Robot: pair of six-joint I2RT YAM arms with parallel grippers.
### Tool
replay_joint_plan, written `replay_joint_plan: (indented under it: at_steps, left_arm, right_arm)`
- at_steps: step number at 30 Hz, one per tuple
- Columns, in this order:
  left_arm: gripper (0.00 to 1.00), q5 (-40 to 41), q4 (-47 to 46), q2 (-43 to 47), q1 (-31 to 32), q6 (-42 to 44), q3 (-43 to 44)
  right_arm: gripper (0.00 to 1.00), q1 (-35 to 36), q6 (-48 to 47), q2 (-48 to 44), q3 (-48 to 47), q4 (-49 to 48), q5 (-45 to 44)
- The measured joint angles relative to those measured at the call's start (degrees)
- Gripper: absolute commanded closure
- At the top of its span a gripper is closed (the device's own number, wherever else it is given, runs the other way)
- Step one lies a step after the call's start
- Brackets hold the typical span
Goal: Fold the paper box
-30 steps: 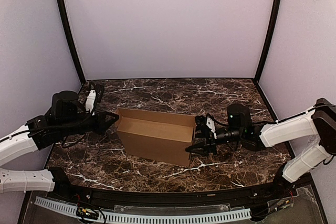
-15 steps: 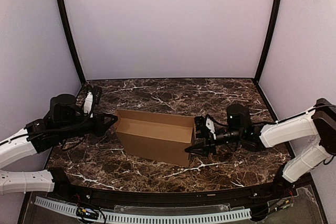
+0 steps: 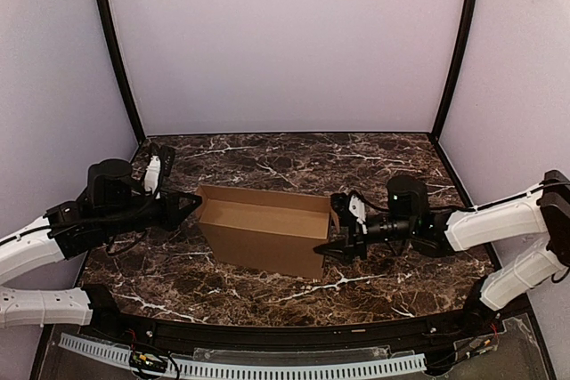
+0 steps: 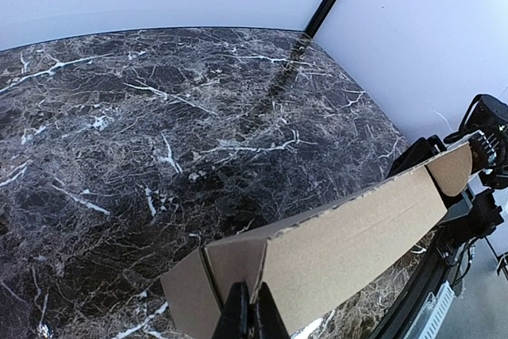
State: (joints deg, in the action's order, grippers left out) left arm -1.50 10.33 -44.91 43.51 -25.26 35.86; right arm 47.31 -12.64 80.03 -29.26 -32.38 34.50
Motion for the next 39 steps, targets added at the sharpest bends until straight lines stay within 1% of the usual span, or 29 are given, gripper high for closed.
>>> replay_joint_plan:
  at_steps: [3, 10, 16, 33, 35, 37, 39]
  left_arm:
    - [0.99, -0.1, -0.3, -0.5, 0.3, -0.1, 0.1]
    - [0.99, -0.3, -0.4, -1.3, 0.5, -0.2, 0.5]
    - [0.99, -0.3, -0.4, -1.8, 0.7, -0.3, 0.9]
    - [0.99, -0.2, -0.5, -3.3, 1.0, -0.8, 1.7]
    - [0.99, -0.1, -0.5, -3.4, 1.0, -0.9, 1.7]
    - [0.99, 0.0, -0.5, -3.5, 1.0, -0.9, 1.8]
    - [0.99, 0.1, -0.5, -3.7, 1.0, -1.0, 1.9]
  right_arm:
    - [0.25, 0.0, -0.3, -1.3, 0.0, 0.0, -1.3]
    - [0.21, 0.0, -0.3, -3.7, 0.2, 0.2, -2.6]
    - [0.19, 0.0, -0.3, -7.9, 0.3, 3.1, -2.4]
    - [0.16, -0.1, 0.8, -25.5, -0.2, 17.7, -2.1]
    - [0.19, -0.1, 1.5, -27.7, -0.6, 19.7, -2.0]
    - [0.27, -0.1, 2.3, -29.9, -1.2, 21.8, -1.8]
    - [0.45, -0.1, 2.8, -31.6, -2.1, 24.0, -1.6]
